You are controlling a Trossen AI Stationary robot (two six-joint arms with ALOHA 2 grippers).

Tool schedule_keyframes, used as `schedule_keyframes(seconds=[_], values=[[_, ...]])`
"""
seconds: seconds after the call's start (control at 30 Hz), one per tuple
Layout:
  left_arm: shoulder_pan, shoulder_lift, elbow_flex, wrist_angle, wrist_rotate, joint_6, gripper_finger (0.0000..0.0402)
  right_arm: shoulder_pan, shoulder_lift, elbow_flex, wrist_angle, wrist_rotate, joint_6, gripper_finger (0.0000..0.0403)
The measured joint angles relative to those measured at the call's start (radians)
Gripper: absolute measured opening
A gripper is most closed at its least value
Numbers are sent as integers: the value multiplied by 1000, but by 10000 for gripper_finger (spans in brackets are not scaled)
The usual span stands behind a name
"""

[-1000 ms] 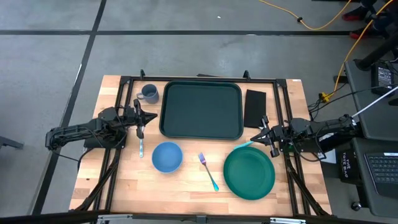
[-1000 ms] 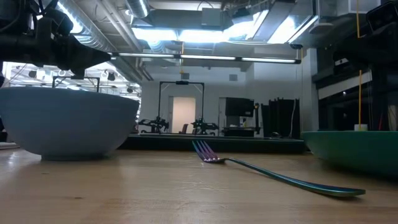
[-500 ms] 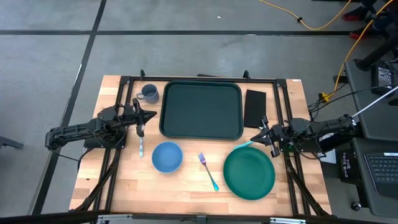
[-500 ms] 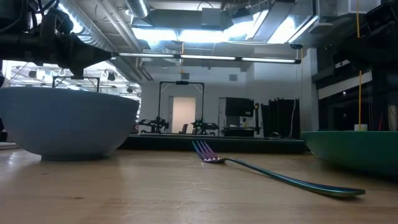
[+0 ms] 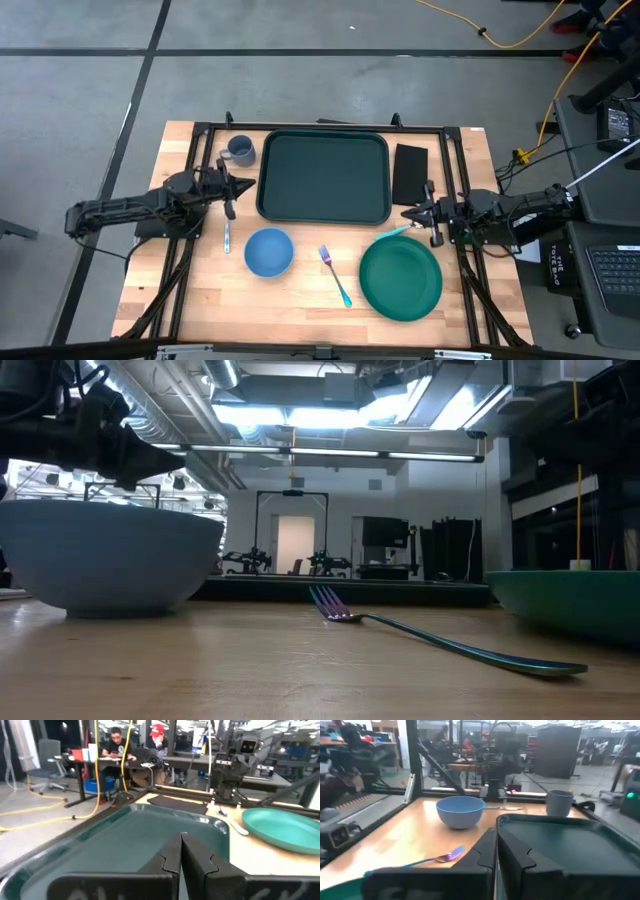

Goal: Set up tray
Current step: Put the purple cup on top of the black tray

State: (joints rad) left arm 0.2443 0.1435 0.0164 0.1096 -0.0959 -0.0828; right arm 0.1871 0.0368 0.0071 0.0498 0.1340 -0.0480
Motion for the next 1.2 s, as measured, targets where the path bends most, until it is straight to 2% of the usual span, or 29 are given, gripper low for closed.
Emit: schedule_keyframes(seconds=[0.17,0.4,0.6,0.8,1.07,1.2], values=[[0,81,26,28,-20,-24,3,-1,0,0,9,59,-57,6],[0,295,214,-63,-86,-46,3,-2,1,0,18,120,-65,6],[0,479,440,-311,-178,-56,3,-2,1,0,24,193,-69,10],[0,620,682,-617,-231,-144,3,-2,0,0,28,224,-66,13],[8,749,919,-834,-249,-169,3,-2,0,0,28,224,-66,11],[66,833,1017,-945,-250,-167,4,-2,0,0,28,223,-66,18]])
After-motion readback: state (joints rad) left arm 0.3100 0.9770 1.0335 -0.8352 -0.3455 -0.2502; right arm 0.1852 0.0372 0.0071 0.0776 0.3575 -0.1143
